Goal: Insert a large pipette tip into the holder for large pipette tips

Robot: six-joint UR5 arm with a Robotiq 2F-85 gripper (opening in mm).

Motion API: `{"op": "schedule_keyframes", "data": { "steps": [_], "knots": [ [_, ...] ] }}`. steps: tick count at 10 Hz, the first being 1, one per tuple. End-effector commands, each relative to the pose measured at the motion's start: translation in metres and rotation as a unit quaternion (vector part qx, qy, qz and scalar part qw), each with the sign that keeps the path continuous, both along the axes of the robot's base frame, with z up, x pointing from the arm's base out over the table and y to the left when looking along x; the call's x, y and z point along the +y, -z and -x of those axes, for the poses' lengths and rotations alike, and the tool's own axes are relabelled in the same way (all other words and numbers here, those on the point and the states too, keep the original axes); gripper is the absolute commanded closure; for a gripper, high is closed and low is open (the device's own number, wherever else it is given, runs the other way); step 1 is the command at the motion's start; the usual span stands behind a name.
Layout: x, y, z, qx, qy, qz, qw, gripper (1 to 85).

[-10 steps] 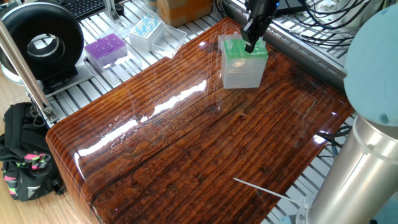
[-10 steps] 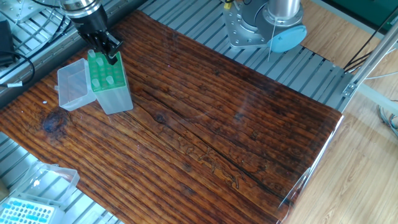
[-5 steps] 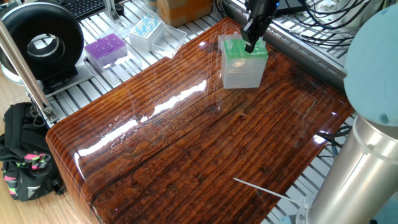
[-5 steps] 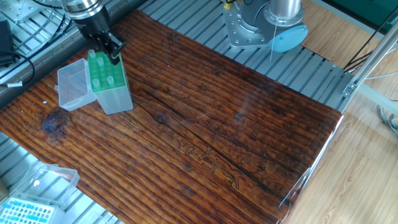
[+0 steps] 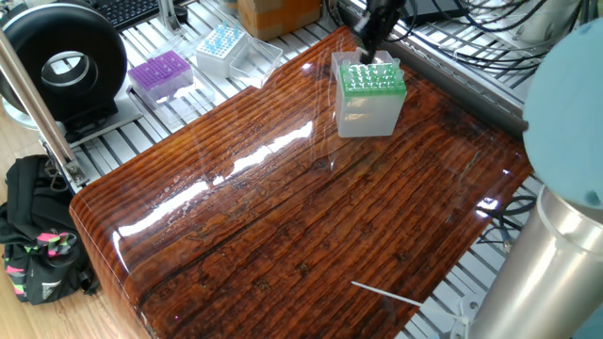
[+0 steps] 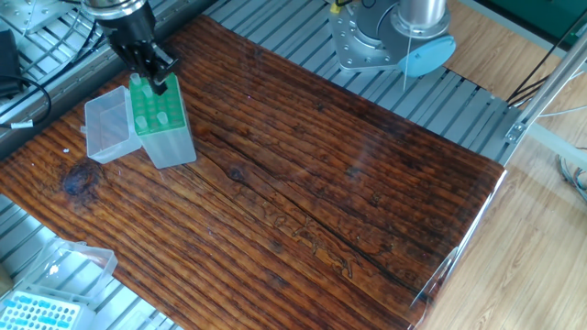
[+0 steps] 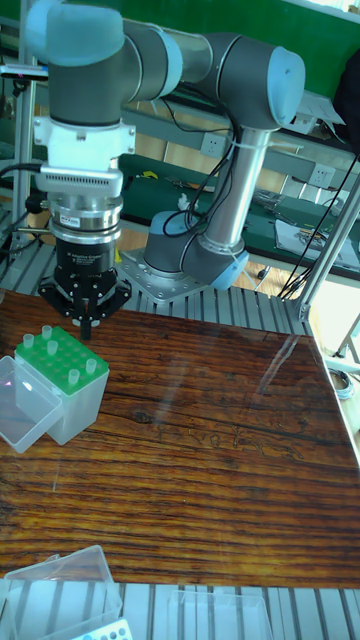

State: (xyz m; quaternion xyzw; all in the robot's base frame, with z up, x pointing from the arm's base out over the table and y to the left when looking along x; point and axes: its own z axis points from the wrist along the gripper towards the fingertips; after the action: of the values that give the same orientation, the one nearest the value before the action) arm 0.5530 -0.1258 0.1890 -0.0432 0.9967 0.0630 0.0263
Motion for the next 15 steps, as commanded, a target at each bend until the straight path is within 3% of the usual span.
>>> {"op": "schedule_keyframes", "data": {
  "steps": [1,2,4,6,7,9,14,15],
  "knots": [
    [0.013,-0.016,-0.032,-0.061,0.012,0.0,0.9981,84.7],
    [0.007,-0.015,-0.042,-0.076,0.011,0.015,0.997,84.7],
    [-0.006,-0.01,-0.058,-0.087,-0.022,0.044,0.995,84.7],
    [-0.005,-0.008,-0.065,-0.083,-0.003,0.037,0.9959,84.7],
    [0.007,-0.009,-0.066,-0.082,0.023,0.009,0.9963,84.7],
    [-0.006,-0.009,-0.06,-0.073,0.02,0.031,0.9967,84.7],
    [-0.007,-0.009,-0.059,-0.07,0.028,0.03,0.9967,84.7],
    [0.0,-0.009,-0.055,-0.061,0.037,0.014,0.9973,84.7]
  ]
}}
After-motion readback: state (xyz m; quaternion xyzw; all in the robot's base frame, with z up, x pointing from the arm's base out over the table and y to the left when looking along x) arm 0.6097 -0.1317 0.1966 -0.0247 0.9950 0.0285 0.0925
